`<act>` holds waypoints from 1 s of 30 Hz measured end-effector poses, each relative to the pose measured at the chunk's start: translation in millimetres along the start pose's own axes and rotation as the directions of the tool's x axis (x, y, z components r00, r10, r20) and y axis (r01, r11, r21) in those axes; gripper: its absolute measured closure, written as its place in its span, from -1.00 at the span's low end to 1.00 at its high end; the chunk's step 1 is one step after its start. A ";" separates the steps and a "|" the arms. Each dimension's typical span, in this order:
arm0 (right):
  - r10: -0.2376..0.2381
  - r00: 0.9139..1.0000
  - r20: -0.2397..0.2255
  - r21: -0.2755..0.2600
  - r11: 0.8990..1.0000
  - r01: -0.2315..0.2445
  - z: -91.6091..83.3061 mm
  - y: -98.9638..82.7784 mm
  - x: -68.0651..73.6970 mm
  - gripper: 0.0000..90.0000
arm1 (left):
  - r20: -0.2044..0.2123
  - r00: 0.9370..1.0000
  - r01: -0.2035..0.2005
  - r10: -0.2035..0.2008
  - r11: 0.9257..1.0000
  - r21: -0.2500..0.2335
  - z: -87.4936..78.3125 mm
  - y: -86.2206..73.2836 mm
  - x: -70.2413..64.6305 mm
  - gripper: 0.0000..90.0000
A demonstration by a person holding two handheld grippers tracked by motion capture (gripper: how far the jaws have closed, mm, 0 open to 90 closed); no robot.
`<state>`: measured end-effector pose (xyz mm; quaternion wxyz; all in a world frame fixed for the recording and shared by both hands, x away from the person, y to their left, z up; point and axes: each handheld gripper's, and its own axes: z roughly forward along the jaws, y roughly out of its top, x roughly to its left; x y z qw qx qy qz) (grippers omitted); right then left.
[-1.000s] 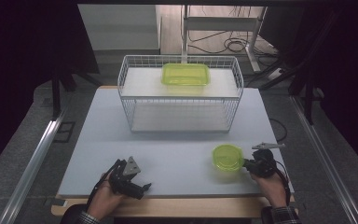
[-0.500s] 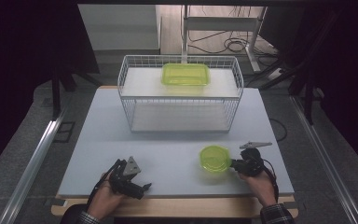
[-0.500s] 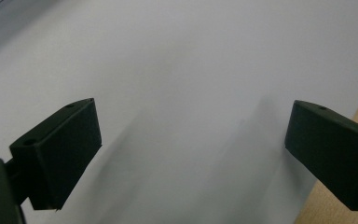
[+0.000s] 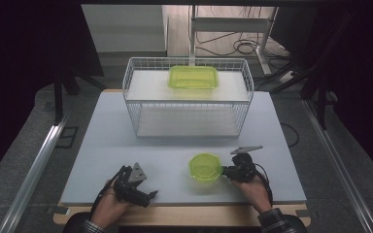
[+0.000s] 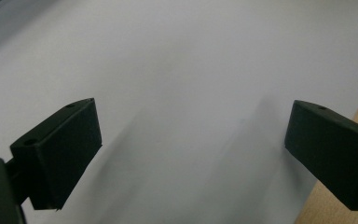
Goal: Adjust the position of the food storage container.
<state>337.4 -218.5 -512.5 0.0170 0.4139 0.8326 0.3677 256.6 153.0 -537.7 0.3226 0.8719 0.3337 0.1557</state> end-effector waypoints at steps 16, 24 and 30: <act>-0.056 0.997 -0.058 0.004 0.998 0.057 29.6 21.7 18.7 0.97 | 0.006 1.000 0.005 -0.005 1.000 0.000 -0.2 -0.2 0.5 -0.92; -0.104 0.994 0.020 -0.052 0.993 0.105 6.0 18.4 8.4 0.65 | 0.041 0.998 0.053 -0.052 0.999 -0.009 -3.0 1.0 2.9 -0.88; -0.130 0.990 0.055 -0.085 0.987 0.134 -11.4 12.3 3.1 0.04 | 0.028 0.998 0.049 -0.048 0.999 -0.013 -2.6 0.8 2.7 -0.90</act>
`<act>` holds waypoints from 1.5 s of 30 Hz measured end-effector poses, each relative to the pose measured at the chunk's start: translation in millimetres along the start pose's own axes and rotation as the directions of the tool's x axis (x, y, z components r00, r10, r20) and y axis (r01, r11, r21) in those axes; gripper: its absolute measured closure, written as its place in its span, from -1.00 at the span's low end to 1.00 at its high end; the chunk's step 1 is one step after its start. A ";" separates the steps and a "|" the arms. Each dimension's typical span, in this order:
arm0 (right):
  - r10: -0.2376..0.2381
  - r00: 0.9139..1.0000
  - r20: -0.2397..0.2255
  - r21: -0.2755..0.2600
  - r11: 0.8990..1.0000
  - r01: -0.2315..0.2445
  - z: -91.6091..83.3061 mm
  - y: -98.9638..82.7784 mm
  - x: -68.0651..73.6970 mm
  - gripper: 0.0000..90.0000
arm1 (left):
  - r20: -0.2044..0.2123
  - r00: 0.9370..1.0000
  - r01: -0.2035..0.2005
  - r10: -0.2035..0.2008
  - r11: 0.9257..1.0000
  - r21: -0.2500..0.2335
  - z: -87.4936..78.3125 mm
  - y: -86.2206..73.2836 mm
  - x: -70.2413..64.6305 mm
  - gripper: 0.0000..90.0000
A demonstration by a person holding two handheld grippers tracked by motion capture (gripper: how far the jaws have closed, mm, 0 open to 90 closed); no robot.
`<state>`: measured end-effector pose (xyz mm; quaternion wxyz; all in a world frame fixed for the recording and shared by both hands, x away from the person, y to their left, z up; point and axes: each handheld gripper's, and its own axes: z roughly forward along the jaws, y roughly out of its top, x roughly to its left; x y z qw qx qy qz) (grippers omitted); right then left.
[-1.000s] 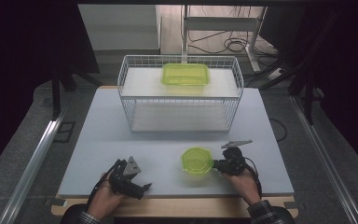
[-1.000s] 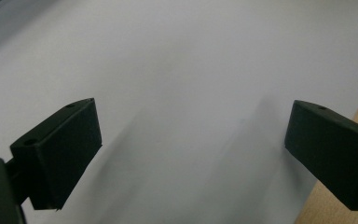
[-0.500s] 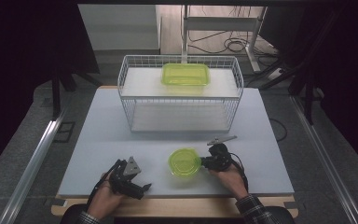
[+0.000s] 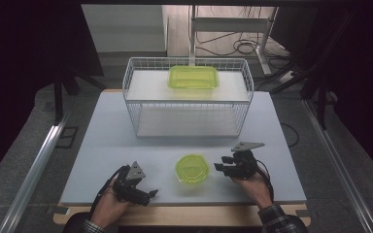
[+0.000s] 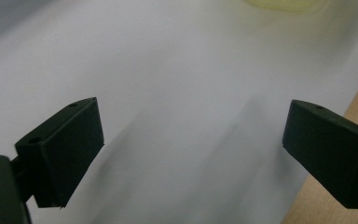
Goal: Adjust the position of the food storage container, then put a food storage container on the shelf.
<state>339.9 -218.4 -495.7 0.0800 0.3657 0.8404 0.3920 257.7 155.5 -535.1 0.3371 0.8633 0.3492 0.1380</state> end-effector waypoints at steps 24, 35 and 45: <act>0.012 0.998 -0.061 -0.028 1.000 -0.014 -2.1 -1.2 2.3 -0.87 | -0.031 0.998 -0.048 0.048 0.999 0.007 2.4 -0.5 -2.4 -0.94; 0.147 0.974 -0.175 -0.008 0.989 -0.151 0.8 17.0 4.4 -0.58 | -0.033 0.998 -0.053 0.054 0.998 0.019 3.9 -0.4 -3.0 -0.94; 0.275 0.925 -0.262 0.077 0.962 -0.264 21.9 29.2 -4.1 0.15 | -0.030 0.998 -0.057 0.057 0.998 0.024 4.4 -0.5 -3.4 -0.94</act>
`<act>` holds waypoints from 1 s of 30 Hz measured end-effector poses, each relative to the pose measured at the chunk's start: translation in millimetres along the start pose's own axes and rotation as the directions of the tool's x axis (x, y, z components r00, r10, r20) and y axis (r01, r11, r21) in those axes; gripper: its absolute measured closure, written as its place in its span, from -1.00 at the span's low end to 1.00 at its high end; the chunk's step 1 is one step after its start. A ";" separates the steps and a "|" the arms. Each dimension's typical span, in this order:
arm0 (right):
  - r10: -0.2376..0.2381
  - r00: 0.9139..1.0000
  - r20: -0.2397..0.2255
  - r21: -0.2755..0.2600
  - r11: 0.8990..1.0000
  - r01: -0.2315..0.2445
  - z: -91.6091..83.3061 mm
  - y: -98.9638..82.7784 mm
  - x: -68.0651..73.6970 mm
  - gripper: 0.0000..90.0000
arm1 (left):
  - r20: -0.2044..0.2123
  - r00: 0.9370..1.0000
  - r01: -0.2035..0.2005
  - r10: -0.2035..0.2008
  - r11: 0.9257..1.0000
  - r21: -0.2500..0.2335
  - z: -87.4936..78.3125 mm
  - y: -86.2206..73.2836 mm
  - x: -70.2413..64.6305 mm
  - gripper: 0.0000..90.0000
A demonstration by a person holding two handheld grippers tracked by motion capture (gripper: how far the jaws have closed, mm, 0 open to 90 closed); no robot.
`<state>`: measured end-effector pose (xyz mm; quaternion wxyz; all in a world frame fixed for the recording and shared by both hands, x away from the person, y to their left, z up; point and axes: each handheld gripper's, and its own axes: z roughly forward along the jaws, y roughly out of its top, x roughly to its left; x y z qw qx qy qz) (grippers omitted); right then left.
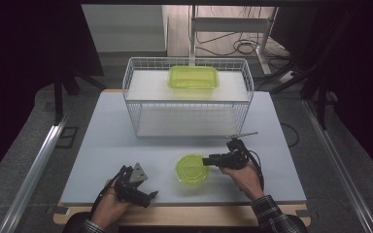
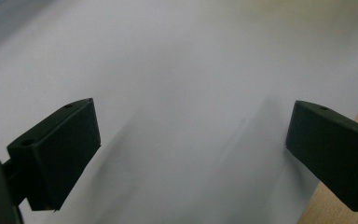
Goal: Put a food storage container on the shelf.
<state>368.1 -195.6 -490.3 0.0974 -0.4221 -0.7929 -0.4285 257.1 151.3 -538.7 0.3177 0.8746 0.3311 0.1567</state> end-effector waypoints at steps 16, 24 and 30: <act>0.088 0.994 -0.059 0.084 0.993 -0.083 8.4 5.3 1.5 0.78 | 0.003 1.000 -0.009 0.009 1.000 0.000 0.2 0.2 -0.9 -0.94; 0.115 0.989 -0.093 0.058 0.992 -0.110 2.0 7.7 2.7 0.81 | 0.002 1.000 -0.009 0.009 1.000 -0.002 0.0 0.2 -0.8 -0.94; 0.119 0.988 -0.103 0.034 0.993 -0.116 -6.6 10.7 2.8 0.81 | 0.002 1.000 -0.010 0.010 1.000 -0.001 0.0 0.3 -0.9 -0.94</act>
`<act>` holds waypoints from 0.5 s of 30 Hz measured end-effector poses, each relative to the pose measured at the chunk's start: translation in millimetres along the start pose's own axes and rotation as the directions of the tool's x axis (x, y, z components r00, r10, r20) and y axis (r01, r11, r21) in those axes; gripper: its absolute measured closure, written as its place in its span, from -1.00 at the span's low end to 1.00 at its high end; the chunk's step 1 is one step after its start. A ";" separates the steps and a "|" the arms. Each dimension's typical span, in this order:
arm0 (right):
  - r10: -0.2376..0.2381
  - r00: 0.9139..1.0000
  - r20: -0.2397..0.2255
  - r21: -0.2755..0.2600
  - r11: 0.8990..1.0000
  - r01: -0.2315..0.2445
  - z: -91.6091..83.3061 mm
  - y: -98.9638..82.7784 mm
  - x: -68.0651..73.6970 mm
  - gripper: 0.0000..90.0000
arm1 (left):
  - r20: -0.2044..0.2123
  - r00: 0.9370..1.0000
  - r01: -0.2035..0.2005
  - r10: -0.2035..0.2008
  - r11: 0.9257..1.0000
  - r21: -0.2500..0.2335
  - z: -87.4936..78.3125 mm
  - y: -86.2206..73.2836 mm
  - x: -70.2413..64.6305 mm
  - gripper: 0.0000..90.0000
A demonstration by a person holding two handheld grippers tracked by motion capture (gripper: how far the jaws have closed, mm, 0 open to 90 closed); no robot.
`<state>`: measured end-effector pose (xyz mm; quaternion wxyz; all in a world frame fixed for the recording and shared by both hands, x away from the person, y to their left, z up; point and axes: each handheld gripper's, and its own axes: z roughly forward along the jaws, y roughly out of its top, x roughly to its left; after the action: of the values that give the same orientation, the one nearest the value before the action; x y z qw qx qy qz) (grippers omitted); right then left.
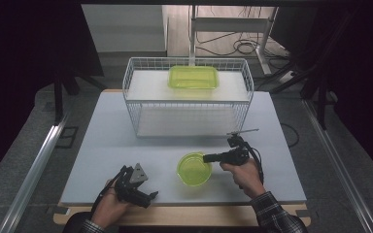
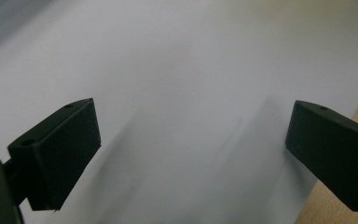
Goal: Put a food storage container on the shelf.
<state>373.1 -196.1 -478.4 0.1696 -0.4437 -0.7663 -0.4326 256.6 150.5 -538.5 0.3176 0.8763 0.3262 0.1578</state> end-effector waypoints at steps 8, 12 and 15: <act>0.005 1.000 -0.019 -0.037 0.999 -0.006 -11.3 4.9 1.0 0.81 | -0.004 1.000 0.020 -0.020 1.000 -0.013 -2.3 0.1 2.7 -0.94; 0.006 1.000 -0.027 -0.055 0.998 -0.007 -17.8 8.9 3.6 0.81 | -0.003 0.999 0.035 -0.035 0.999 -0.023 -3.7 0.0 4.4 -0.94; 0.007 0.999 -0.035 -0.069 0.998 -0.010 -22.7 12.2 6.2 0.81 | -0.001 0.999 0.041 -0.041 0.999 -0.028 -4.4 0.0 5.2 -0.95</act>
<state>377.0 -208.4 -455.3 0.1694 -0.4448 -0.7460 -0.4657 258.4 155.9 -534.8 0.3326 0.8647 0.3423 0.1566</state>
